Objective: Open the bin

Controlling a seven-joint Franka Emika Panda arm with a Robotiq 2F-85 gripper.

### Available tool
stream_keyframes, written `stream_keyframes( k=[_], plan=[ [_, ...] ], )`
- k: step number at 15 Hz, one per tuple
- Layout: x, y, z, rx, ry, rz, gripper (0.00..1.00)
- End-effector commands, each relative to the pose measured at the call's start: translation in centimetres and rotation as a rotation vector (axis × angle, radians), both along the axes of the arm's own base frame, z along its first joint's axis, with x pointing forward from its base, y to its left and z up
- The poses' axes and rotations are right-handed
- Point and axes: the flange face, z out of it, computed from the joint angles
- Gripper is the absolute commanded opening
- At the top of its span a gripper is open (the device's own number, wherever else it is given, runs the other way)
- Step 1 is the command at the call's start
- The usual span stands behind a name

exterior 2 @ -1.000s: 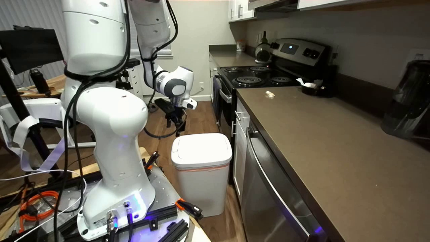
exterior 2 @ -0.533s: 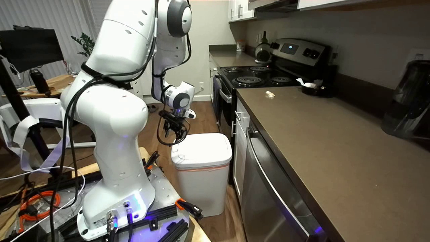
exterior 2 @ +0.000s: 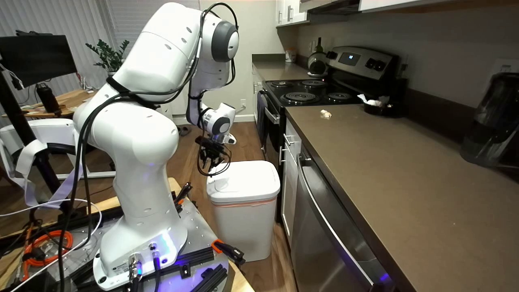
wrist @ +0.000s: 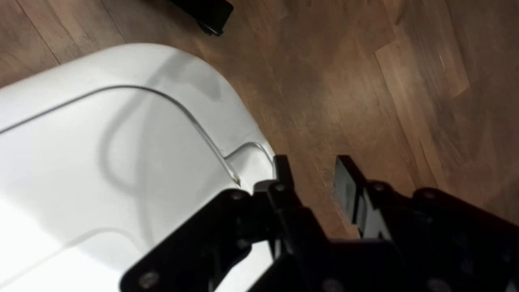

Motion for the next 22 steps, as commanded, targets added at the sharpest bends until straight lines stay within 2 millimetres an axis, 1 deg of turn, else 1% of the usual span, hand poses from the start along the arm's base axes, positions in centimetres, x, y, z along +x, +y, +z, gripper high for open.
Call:
stream_keyframes(
  k=[1, 2, 3, 4, 5, 6, 7, 8, 10, 12, 13, 14, 16, 18, 19, 20, 22],
  plan=[
    [0.0, 1.3, 0.2, 0.074, -0.031, 0.047, 0.3],
    [-0.3, 1.5, 0.1, 0.086, -0.038, 0.052, 0.24],
    [-0.5, 1.7, 0.0, 0.097, -0.046, 0.057, 0.24],
    [-0.8, 1.8, -0.2, 0.104, -0.053, 0.068, 0.18],
    [-1.0, 1.9, -0.5, 0.108, -0.06, 0.077, 0.15],
    [-1.2, 2.0, -0.8, 0.113, -0.068, 0.088, 0.16],
    [-1.4, 2.0, -1.1, 0.119, -0.074, 0.096, 0.13],
    [-1.5, 2.0, -1.4, 0.124, -0.081, 0.108, 0.16],
    [-1.8, 1.9, -2.2, 0.133, -0.092, 0.132, 0.11],
    [-2.1, 1.9, -3.1, 0.142, -0.102, 0.158, 0.12],
    [-2.2, 1.9, -3.5, 0.147, -0.107, 0.17, 0.14],
    [-2.3, 1.9, -3.9, 0.151, -0.116, 0.181, 0.12],
    [-2.3, 1.9, -4.6, 0.16, -0.137, 0.199, 0.1],
    [-2.3, 1.9, -5.2, 0.167, -0.164, 0.212, 0.11],
    [-2.2, 1.8, -5.5, 0.168, -0.185, 0.219, 0.1],
    [-2.1, 1.7, -5.7, 0.168, -0.198, 0.229, 0.08],
    [-1.6, 1.3, -6.2, 0.165, -0.221, 0.244, 0.08]
  ],
)
